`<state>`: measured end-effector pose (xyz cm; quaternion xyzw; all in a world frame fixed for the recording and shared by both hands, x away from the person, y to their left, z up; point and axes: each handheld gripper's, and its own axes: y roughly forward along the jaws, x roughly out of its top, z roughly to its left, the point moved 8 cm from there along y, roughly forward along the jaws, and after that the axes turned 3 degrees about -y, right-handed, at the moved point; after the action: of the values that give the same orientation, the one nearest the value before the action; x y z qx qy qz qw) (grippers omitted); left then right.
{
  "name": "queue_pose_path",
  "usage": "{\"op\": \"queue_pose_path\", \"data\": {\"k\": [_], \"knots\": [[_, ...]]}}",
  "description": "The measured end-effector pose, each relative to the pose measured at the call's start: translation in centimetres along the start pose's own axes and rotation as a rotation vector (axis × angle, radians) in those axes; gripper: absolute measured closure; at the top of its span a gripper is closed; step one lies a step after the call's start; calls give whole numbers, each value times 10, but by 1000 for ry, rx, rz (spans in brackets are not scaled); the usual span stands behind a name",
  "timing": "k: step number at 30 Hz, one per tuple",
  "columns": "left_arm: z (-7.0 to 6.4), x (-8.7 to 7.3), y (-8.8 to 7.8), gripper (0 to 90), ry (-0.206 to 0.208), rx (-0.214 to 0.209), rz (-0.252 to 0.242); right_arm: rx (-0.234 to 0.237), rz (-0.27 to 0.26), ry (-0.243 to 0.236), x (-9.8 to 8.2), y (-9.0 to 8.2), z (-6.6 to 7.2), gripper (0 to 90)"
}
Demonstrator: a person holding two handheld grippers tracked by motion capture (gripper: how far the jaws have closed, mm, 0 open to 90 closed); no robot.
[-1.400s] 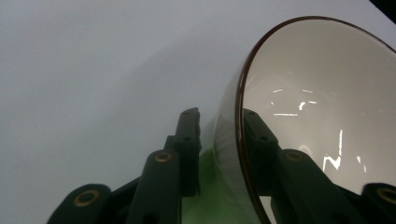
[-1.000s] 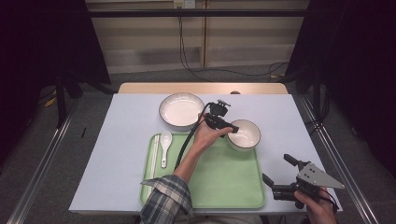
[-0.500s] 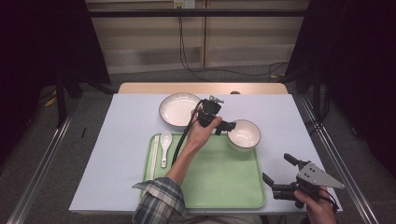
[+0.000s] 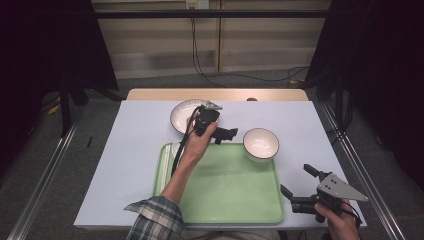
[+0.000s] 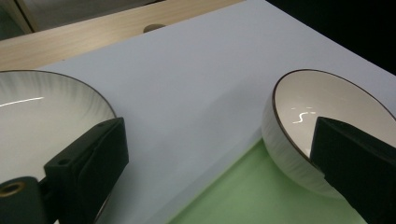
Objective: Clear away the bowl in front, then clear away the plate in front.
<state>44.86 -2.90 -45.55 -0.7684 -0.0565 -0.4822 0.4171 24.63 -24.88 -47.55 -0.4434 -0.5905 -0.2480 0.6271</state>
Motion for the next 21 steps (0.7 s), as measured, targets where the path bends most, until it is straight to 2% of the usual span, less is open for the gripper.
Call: {"op": "queue_pose_path", "data": {"k": [2, 4, 6, 9, 11, 13, 16, 20, 21], "knots": [[7, -1, -8, 39, -9, 15, -11, -5, -6, 5, 1, -1, -1, 0], [13, -4, -14, 41, -22, 23, 0, -8, -6, 10, 1, -1, -1, 0], [20, -5, -22, 37, -15, 40, -11, -1, -9, 5, 1, -1, 0, 0], [32, -6, -34, 39, -36, 67, -22, 0, -9, 4, 2, 1, 0, 0], [39, -6, -40, 38, -30, 70, -24, 2, -1, 3, 1, 3, 0, 0], [48, -7, -46, 39, -36, 92, -32, 0, 1, 4, 0, 4, -1, 0], [60, -9, -52, 38, -65, 85, -39, -1, 5, 15, 0, 4, -2, 0], [76, -12, -59, 41, -93, 119, -50, -5, 3, 9, 0, 4, -1, 0], [82, -12, -62, 41, -101, 144, -58, -5, 3, 9, 0, 4, -1, 0]]}}
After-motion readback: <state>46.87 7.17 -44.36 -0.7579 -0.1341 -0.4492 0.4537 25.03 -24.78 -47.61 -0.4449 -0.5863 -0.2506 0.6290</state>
